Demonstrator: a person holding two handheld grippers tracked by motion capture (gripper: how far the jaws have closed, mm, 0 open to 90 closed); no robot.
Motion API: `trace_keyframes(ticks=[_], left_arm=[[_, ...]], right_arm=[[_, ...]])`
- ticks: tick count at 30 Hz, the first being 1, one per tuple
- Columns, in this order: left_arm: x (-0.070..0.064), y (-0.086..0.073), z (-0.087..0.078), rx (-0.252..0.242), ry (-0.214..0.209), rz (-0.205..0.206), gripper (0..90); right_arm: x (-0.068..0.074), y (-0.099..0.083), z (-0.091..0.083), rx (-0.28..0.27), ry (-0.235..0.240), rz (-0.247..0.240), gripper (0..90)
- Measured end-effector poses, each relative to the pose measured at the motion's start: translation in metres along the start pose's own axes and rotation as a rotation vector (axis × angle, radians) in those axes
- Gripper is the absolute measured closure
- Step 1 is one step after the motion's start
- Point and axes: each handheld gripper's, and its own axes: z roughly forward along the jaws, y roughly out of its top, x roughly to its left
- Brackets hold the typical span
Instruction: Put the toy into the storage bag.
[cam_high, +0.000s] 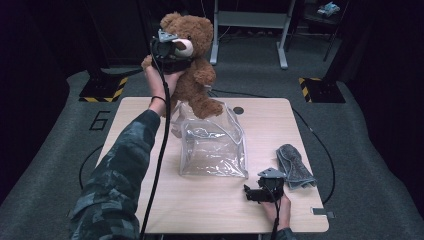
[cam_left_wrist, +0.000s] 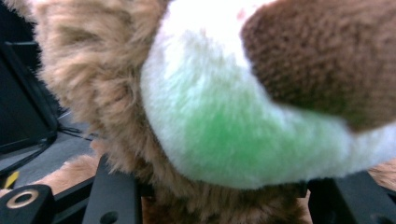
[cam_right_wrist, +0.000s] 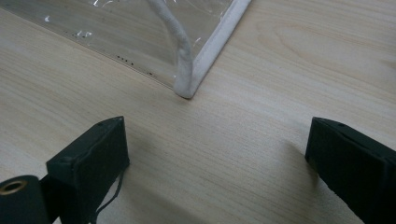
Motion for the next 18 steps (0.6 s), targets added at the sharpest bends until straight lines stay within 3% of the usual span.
trace_keyframes(ticks=[6, 15, 18], left_arm=[[-0.009, -0.005, 0.013, -0.01, -0.028, -0.039, 46.4], [-0.02, -0.011, 0.029, -0.008, -0.052, -0.048, 46.3], [-0.022, -0.015, 0.035, -0.001, -0.067, -0.072, 46.2]], right_arm=[[0.0, 0.0, 0.0, -0.003, -0.002, 0.006, 5.5], [0.0, 0.0, -0.001, 0.001, 0.01, -0.003, 5.9], [0.0, 0.0, -0.001, 0.004, 0.011, -0.001, 5.9]])
